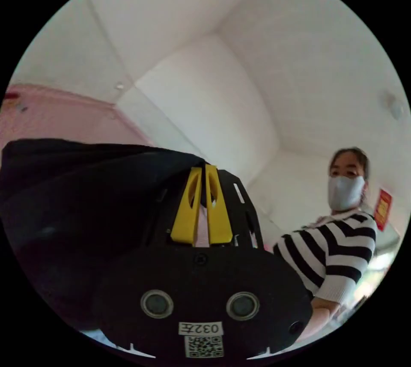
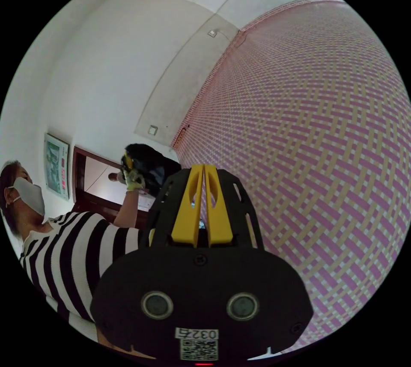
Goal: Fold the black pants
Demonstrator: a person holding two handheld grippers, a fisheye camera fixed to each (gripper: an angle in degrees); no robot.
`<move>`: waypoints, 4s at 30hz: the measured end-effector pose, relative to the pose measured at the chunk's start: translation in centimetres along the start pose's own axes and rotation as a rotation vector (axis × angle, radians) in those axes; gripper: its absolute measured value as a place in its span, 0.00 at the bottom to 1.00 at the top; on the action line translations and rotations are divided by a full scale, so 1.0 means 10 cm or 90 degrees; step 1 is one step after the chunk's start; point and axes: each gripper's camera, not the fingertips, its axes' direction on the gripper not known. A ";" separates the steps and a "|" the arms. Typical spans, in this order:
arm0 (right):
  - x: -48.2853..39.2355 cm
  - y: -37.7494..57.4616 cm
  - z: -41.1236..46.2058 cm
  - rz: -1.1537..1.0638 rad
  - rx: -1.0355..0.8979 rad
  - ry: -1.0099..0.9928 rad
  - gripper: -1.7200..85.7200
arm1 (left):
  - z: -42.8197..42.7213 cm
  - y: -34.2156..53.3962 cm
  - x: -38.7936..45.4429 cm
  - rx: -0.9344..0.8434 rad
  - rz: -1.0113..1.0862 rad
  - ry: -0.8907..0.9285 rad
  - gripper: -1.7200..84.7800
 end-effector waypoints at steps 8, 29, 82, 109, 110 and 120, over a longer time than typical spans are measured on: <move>0.42 0.35 -0.94 0.092 0.130 0.062 0.01 | 3.95 0.91 0.28 -0.500 -0.207 0.169 0.13; 1.61 0.75 -1.38 0.248 0.121 0.065 0.01 | 1.47 1.88 -0.02 -0.086 -0.565 -0.378 0.15; 1.04 2.34 -0.29 0.358 0.284 0.481 0.01 | 1.07 1.51 -0.90 -0.243 -0.629 -0.267 0.14; 1.68 3.61 0.15 0.490 0.216 0.287 0.02 | 1.25 2.33 -1.59 -0.182 -0.712 -0.254 0.04; 1.68 3.61 0.20 0.490 0.208 0.286 0.02 | 1.24 2.38 -1.58 -0.167 -0.712 -0.235 0.03; 1.31 3.64 0.07 0.409 0.229 0.311 0.01 | 1.10 2.08 -1.60 -0.073 -0.606 -0.056 0.00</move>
